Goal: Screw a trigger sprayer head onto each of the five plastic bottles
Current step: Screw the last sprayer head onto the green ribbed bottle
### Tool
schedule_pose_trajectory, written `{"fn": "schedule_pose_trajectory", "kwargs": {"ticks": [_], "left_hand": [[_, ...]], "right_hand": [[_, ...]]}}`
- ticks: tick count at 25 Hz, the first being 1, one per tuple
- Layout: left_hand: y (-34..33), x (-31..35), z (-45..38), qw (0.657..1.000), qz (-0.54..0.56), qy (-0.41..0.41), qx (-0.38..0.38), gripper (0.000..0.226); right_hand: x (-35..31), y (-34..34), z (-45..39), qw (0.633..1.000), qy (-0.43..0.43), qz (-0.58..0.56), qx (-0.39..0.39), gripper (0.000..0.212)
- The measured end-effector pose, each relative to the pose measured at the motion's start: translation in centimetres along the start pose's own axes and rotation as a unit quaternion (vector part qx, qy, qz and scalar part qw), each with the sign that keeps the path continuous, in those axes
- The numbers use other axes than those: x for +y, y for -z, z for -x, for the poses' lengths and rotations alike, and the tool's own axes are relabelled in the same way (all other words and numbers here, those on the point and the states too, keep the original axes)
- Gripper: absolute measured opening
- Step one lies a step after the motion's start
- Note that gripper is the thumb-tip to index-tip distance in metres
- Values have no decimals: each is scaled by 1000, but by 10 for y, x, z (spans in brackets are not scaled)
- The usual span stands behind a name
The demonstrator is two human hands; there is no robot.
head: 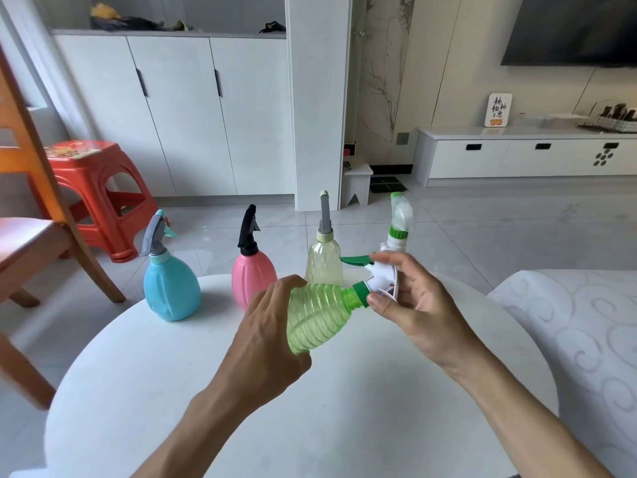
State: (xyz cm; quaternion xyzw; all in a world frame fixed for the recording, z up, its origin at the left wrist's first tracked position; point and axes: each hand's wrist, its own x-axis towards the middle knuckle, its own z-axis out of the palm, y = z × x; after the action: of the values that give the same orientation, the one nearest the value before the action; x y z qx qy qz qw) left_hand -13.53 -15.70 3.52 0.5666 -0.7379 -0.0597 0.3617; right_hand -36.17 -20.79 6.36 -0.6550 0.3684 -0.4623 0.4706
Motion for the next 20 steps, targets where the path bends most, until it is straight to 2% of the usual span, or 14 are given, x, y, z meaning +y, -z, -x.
{"fn": "schedule_pose_trajectory", "kwargs": {"ticks": [2,5,8,11,15,20], "left_hand": [[1,0,1,1000,1,2,1,90],[2,2,-1,1000,10,-2,6,89],[3,1,-3,1000,14,-4,-1,89],[6,1,-3,1000,15,-7,-14,89],[14,0,-3,999,14,-16,-38,86],[30,-4,-5,997,-12,-25,-72,84]], "right_hand": [[2,3,2,996,11,82,-12,34],[4,8,4,977,55,204,10,39],[7,9,6,942,108,318,22,47],[6,8,2,893,168,416,26,44],[-1,16,-2,827,286,484,9,45],[-3,6,1,806,324,495,-11,42]]}}
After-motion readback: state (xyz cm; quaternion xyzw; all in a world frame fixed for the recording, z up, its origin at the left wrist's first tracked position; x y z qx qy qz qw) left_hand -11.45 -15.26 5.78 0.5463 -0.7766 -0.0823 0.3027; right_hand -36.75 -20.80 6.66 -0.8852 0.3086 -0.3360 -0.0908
